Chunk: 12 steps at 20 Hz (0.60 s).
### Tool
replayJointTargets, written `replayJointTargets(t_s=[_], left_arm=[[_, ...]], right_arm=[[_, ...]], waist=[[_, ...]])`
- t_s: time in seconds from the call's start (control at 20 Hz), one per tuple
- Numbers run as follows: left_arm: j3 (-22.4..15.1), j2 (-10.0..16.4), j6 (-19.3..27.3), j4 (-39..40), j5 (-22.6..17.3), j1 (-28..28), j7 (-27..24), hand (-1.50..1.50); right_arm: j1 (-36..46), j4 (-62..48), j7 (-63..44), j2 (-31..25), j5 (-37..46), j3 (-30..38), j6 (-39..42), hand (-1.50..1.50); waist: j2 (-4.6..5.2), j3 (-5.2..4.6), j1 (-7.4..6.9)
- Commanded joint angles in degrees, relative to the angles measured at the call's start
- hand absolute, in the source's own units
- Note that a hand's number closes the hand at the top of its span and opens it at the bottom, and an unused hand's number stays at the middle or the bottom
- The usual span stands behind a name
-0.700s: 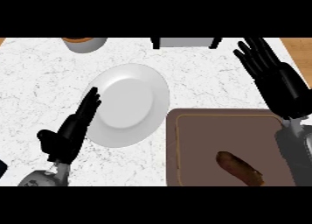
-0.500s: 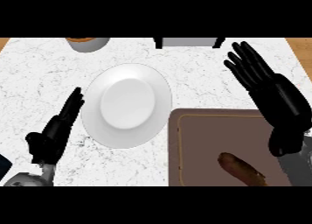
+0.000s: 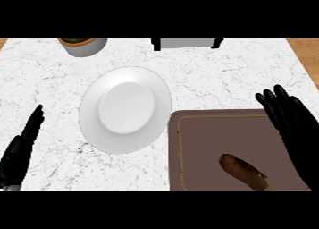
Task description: Pick the sweet potato from the tray and place it in the plate
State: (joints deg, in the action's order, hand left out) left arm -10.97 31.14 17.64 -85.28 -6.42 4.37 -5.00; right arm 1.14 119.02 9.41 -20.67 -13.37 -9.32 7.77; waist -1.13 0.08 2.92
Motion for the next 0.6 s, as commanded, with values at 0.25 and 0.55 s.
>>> replayJointTargets(t_s=[0.25, 0.55], left_arm=[[1.26, -1.66, -0.19, 4.55, 1.73, -0.12, -4.22, 0.00], [2.99, 0.22, -2.05, 1.58, 0.24, 3.04, -5.37, 0.00]], right_arm=[[-31.52, 10.46, 25.22, -5.58, 7.08, 4.25, 11.74, -1.50], [-34.76, 15.11, 21.00, -13.99, 20.53, 12.78, 11.45, -1.50]], waist=[[0.80, -0.04, -0.51], [0.68, -0.12, -1.13]])
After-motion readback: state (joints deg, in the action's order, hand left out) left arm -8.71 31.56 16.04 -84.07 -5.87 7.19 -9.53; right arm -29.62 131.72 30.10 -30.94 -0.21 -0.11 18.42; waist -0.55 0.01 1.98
